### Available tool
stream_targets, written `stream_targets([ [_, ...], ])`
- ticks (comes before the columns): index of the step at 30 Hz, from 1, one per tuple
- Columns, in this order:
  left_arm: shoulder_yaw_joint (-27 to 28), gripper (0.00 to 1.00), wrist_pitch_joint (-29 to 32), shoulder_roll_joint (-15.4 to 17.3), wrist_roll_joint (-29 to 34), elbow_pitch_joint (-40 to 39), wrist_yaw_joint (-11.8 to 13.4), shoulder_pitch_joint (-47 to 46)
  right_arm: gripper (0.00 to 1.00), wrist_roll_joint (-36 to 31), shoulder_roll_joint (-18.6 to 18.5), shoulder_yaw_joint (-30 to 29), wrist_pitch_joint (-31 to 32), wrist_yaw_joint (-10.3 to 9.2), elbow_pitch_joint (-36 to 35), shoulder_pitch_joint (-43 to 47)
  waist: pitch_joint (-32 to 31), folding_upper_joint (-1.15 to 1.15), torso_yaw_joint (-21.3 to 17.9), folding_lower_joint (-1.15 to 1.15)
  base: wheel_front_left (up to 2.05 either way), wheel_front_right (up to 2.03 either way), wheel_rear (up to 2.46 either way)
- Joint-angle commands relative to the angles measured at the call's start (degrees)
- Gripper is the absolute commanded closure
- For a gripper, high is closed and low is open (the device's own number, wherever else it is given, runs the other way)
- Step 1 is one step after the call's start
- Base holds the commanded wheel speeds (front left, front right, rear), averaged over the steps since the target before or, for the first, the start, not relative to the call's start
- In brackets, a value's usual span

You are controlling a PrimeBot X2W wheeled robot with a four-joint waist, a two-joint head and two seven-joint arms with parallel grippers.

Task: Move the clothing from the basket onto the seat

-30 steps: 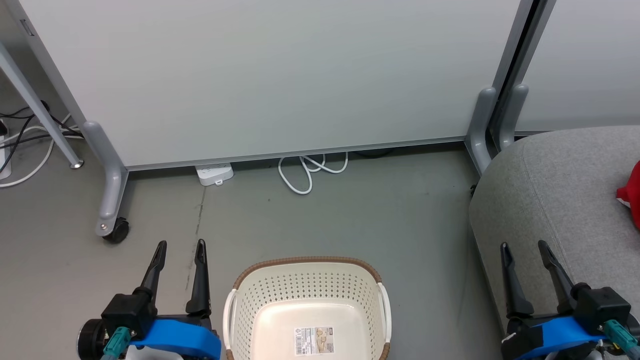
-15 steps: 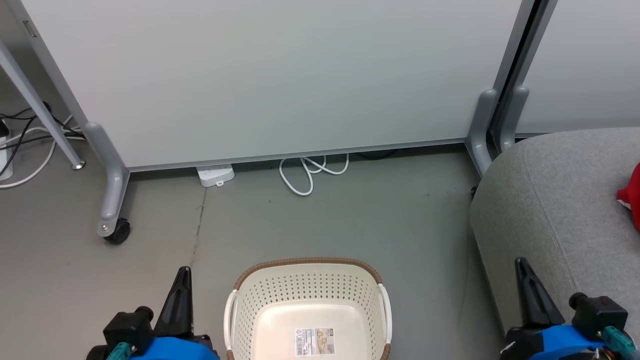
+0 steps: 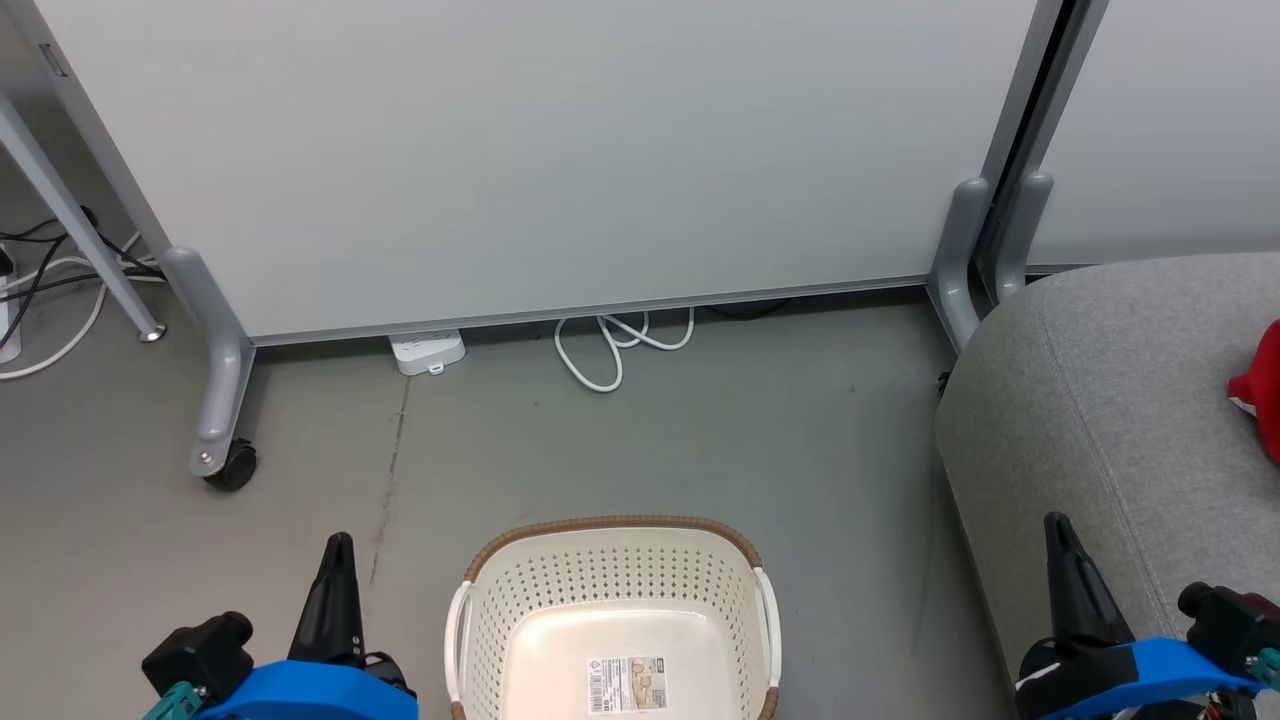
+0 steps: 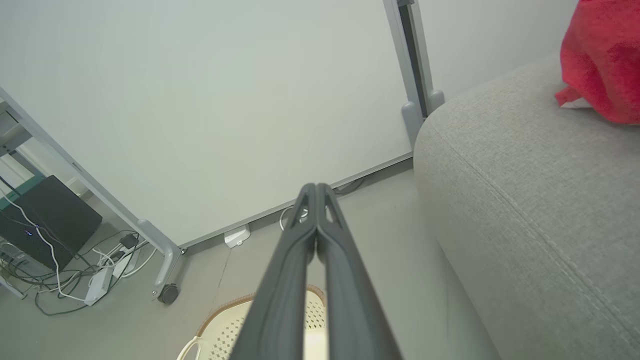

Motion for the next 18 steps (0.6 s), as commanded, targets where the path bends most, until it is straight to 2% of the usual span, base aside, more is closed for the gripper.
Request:
stream_targets([
  [1, 0.4, 1.0, 0.4, 0.3, -2.1, -1.2, 0.0, -2.0, 1.0, 2.3, -0.2, -0.2, 0.4, 0.0, -1.2, -1.3, 0.0, 0.0, 0.0, 0.0, 0.0, 0.0, 0.0],
  [18, 1.9, 1.0, 4.0, 0.5, -17.0, -1.9, 0.0, -3.0, 1.0, 17.7, -0.2, -0.5, 4.2, 0.0, -1.6, -2.3, -0.1, 0.0, -0.5, 0.0, 0.0, 0.0, 0.0],
])
